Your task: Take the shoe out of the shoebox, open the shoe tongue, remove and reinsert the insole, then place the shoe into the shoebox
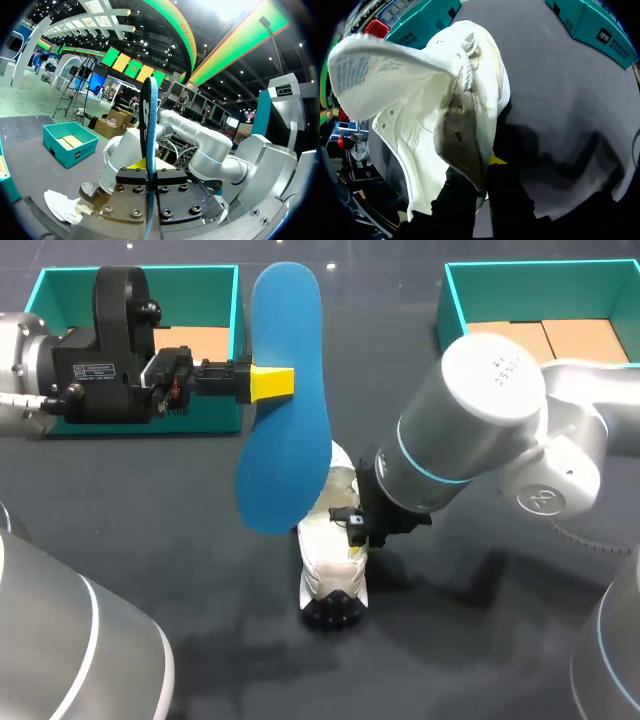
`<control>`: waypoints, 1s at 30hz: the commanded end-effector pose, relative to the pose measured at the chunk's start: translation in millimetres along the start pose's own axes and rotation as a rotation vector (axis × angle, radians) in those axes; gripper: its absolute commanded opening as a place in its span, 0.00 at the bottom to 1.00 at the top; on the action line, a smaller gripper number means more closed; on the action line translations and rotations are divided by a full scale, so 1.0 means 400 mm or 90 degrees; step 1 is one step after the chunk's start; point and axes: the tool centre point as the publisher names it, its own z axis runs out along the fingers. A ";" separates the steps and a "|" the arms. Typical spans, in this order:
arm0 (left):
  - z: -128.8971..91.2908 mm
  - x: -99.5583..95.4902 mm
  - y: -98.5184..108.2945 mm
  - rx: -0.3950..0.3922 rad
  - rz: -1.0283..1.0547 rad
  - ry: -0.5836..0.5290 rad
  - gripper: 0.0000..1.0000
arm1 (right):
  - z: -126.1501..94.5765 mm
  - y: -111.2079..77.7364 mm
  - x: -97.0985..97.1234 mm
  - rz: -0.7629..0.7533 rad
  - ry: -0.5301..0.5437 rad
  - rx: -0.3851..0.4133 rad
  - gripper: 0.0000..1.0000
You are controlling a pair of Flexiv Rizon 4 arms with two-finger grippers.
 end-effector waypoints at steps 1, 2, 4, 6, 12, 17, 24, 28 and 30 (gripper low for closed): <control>0.004 -0.001 0.001 0.001 0.000 0.000 0.00 | 0.028 0.000 -0.006 0.002 0.009 -0.001 0.00; 0.004 -0.001 0.001 0.001 0.000 0.000 0.00 | 0.032 0.000 -0.009 0.005 0.007 -0.001 0.00; 0.004 -0.001 0.001 0.001 0.000 0.000 0.00 | 0.038 0.000 -0.013 0.010 0.009 0.000 0.00; 0.004 -0.001 0.001 0.001 0.000 0.000 0.00 | 0.043 -0.001 -0.015 0.010 0.010 -0.001 0.00; 0.004 -0.001 0.001 0.001 0.000 0.000 0.00 | 0.060 0.001 -0.020 0.018 0.013 0.000 0.00; 0.004 -0.001 0.001 0.001 0.000 0.000 0.00 | 0.070 -0.001 -0.026 0.027 0.013 0.003 0.00; 0.004 -0.001 0.001 0.001 0.000 0.000 0.00 | 0.088 -0.002 -0.035 0.028 0.021 0.008 0.00; 0.004 -0.001 0.001 0.001 0.000 0.000 0.00 | 0.091 -0.002 -0.040 0.026 0.022 0.010 0.00; 0.004 -0.001 0.001 0.001 0.000 0.000 0.00 | 0.094 -0.001 -0.041 0.021 0.023 0.013 0.00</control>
